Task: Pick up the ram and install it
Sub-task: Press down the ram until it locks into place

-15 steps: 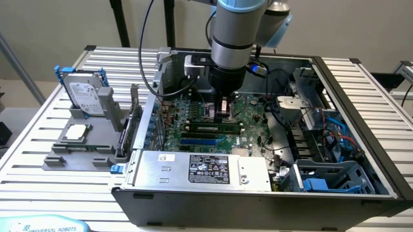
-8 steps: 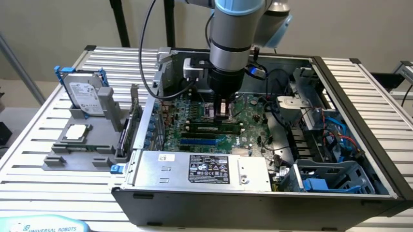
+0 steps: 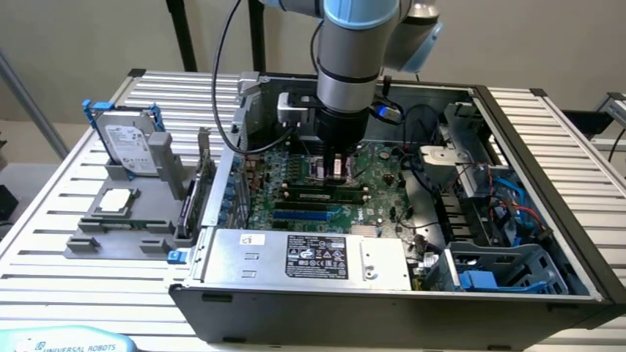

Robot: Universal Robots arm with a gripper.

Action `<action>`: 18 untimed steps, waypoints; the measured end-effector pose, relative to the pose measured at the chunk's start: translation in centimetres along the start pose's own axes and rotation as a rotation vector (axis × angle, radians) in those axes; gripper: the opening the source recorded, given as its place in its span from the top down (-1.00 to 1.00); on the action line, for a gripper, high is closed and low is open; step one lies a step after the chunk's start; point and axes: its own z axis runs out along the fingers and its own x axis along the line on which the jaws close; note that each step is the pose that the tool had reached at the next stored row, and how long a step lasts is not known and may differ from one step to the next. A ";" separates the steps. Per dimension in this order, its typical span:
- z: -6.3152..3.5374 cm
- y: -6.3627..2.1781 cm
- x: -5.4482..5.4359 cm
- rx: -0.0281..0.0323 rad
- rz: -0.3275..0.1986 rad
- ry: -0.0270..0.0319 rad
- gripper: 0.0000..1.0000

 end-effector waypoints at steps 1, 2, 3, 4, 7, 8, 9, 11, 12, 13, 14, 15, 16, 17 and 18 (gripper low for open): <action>0.01 0.00 0.0 0.0001 0.000 -0.0003 0.79; -0.16 0.01 0.0 0.0000 0.000 0.0000 0.79; -0.48 0.01 0.0 0.0007 0.000 -0.0025 0.79; -0.95 0.02 0.0 0.0000 0.000 -0.0015 0.79; -2.35 0.04 0.0 -0.0013 0.000 -0.0009 0.79; -2.60 0.04 0.0 -0.0016 0.000 -0.0006 0.79; -2.68 0.05 0.0 -0.0015 0.000 -0.0009 0.79; -2.67 0.04 0.0 -0.0015 0.000 -0.0011 0.79; -2.67 0.04 0.0 -0.0015 0.000 -0.0011 0.79; -2.68 0.05 0.0 -0.0016 0.000 -0.0009 0.79; -2.67 0.05 0.0 -0.0015 0.000 -0.0010 0.79; -2.68 0.04 0.0 -0.0016 0.000 -0.0009 0.79; -2.68 0.05 0.0 -0.0016 0.000 -0.0009 0.79; -2.68 0.04 0.0 -0.0016 0.000 -0.0009 0.79; -2.68 0.05 0.0 -0.0016 0.000 -0.0009 0.79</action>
